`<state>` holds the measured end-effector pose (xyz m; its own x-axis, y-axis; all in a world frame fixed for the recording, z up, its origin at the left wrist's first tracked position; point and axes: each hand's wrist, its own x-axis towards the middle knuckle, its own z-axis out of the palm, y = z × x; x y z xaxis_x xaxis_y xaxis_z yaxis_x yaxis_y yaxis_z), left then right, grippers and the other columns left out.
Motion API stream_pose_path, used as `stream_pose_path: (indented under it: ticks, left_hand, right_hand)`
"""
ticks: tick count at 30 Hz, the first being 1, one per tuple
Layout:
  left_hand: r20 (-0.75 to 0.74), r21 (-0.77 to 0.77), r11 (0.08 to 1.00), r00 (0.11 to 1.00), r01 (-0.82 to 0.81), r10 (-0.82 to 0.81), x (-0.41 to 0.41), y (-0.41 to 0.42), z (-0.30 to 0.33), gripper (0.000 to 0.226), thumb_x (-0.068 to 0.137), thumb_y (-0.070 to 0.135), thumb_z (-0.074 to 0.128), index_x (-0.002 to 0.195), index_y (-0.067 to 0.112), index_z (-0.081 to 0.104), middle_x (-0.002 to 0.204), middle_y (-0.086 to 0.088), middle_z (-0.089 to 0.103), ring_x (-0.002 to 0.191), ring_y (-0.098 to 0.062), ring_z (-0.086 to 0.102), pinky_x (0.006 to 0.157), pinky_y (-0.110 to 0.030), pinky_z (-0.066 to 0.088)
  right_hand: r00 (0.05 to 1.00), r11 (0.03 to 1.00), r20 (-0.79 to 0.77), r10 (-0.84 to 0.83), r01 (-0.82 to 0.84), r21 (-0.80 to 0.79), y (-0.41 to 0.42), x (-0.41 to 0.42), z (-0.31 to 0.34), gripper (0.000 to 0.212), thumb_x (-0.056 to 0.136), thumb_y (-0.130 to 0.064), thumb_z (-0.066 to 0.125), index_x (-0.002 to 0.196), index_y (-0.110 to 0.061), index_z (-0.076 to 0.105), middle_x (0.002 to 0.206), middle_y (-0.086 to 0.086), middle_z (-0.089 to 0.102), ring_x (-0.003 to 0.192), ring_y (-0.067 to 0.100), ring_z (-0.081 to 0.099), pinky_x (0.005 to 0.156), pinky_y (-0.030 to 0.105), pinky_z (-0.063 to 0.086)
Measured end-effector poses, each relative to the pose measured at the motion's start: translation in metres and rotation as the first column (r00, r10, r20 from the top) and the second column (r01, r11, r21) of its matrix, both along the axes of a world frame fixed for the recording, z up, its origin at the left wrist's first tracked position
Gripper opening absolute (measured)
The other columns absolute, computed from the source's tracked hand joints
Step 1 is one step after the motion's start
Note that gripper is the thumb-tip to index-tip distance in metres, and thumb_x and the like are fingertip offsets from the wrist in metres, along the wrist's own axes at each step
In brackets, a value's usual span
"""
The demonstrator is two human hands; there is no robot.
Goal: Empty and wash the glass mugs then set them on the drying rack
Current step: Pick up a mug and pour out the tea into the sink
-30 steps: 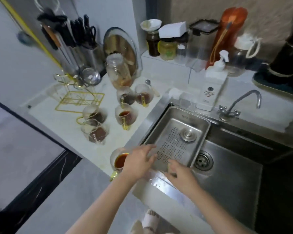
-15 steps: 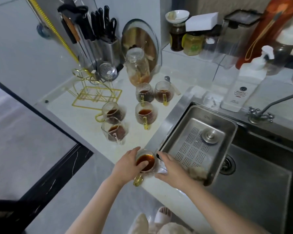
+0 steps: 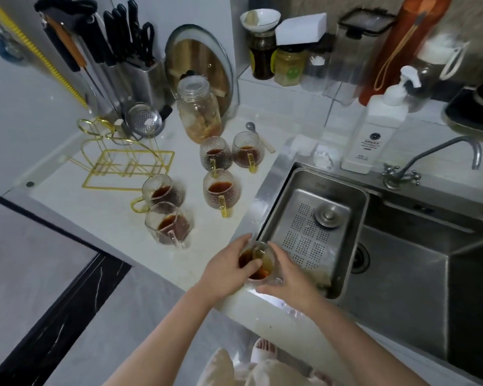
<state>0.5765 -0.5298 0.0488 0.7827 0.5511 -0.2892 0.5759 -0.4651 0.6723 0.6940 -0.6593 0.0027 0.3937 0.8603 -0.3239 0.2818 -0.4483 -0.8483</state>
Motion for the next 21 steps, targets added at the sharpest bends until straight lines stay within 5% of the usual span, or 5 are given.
stream_pose_path:
  ticks: [6,11,14,18,21]
  left_hand:
    - [0.122,-0.204,0.976,0.991,0.073,-0.048,0.064,-0.017,0.015,0.027,0.089,0.031,0.060,0.113,0.027,0.049,0.107,0.006,0.063,0.099,-0.014,0.060,0.092,-0.035,0.048]
    - [0.159,-0.193,0.931,0.947,0.308,-0.280,0.116,-0.053,0.025,0.046,0.087,0.038,0.061,0.129,0.023,0.047,0.119,0.003,0.047,0.114,-0.013,0.047,0.101,-0.029,0.039]
    - [0.178,-0.211,0.892,0.913,0.400,-0.367,0.139,-0.078,0.030,0.056,0.086,0.040,0.063,0.136,0.021,0.044,0.122,0.002,0.043,0.118,-0.014,0.043,0.103,-0.028,0.036]
    - [0.241,-0.501,0.775,0.922,0.385,-0.302,0.158,-0.107,0.022,0.069,0.085,0.027,0.067,0.144,0.026,0.032,0.137,0.007,0.045,0.124,-0.009,0.045,0.097,-0.020,0.039]
    - [0.273,-0.551,0.739,0.921,0.387,-0.278,0.170,-0.129,0.012,0.071,0.086,0.023,0.066,0.146,0.026,0.029,0.146,0.004,0.040,0.131,-0.010,0.043,0.094,-0.015,0.044]
  right_hand:
    - [0.967,0.964,-0.014,-0.253,0.253,0.080,-0.038,0.035,0.016,0.092,0.053,-0.049,0.084,0.130,-0.049,0.033,0.133,-0.011,0.038,0.123,0.008,0.047,0.104,0.038,0.044]
    - [0.895,0.880,-0.148,-0.422,0.443,0.171,-0.082,0.060,0.026,0.072,0.065,-0.021,0.085,0.124,-0.036,0.047,0.116,-0.017,0.061,0.109,0.006,0.061,0.091,0.027,0.051]
    - [0.817,0.802,-0.229,-0.530,0.570,0.179,-0.111,0.073,0.031,0.066,0.065,-0.023,0.085,0.122,-0.028,0.050,0.114,-0.006,0.066,0.107,0.015,0.064,0.088,0.030,0.053]
    - [0.710,0.691,-0.295,-0.639,0.698,0.184,-0.147,0.087,0.039,0.052,0.071,-0.017,0.077,0.113,-0.028,0.050,0.109,-0.007,0.067,0.100,0.008,0.066,0.086,0.025,0.054]
    - [0.681,0.667,-0.274,-0.679,0.728,0.157,-0.171,0.096,0.040,0.054,0.073,-0.024,0.080,0.118,-0.024,0.050,0.110,-0.004,0.066,0.103,0.011,0.065,0.091,0.029,0.053]
